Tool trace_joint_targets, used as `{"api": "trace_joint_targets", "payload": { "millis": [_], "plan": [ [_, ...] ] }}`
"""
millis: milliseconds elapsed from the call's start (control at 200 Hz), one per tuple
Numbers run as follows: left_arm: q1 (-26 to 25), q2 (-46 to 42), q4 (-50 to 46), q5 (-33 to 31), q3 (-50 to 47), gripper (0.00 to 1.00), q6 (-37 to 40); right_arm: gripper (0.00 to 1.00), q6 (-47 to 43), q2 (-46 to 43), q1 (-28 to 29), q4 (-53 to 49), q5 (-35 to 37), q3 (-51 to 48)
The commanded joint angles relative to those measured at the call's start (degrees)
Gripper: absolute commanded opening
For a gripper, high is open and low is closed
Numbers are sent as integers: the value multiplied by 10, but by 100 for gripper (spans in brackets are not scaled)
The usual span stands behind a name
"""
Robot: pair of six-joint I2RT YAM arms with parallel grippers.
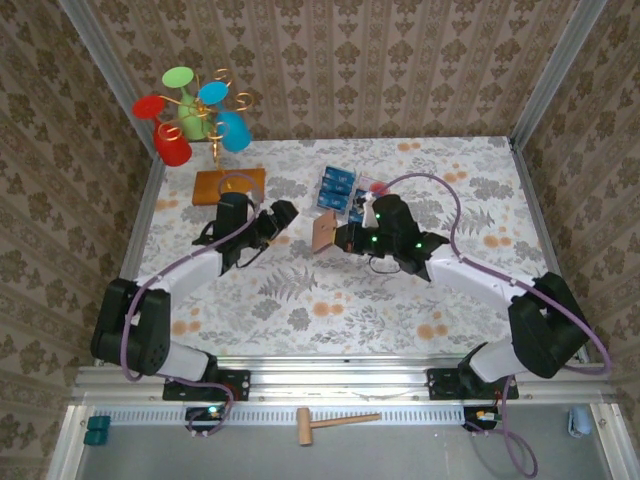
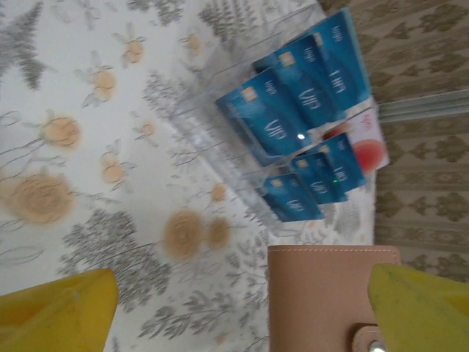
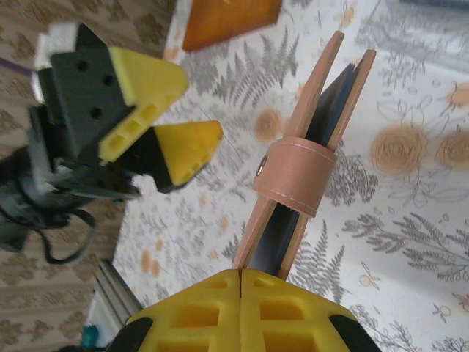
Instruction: Put the credit cards into the card holder
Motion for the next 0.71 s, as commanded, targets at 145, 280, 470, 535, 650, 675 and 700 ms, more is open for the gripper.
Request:
{"api": "trace_joint_targets", "payload": {
  "millis": [145,280,470,535,650,675,700],
  "plan": [
    [-16,51,188,44,8,82,-142,0,57,-47,-9,51,-1,9],
    [-30,79,231,46,24,78,-175,0,79,-38,-9,77,-10,23],
    [-45,109,291,43,41,74,-220,0,91,-24,-8,96,-17,36],
    [-64,115,305,44,48,71,-230,0,95,-5,-8,103,-17,35],
    [-71,122,324,45,57,64,-242,0,97,5,-7,110,-19,34],
    [-72,122,325,45,57,62,-243,0,98,8,-7,112,-20,34],
    [-73,123,327,45,58,60,-245,0,98,10,-7,113,-20,33]
  ]
}}
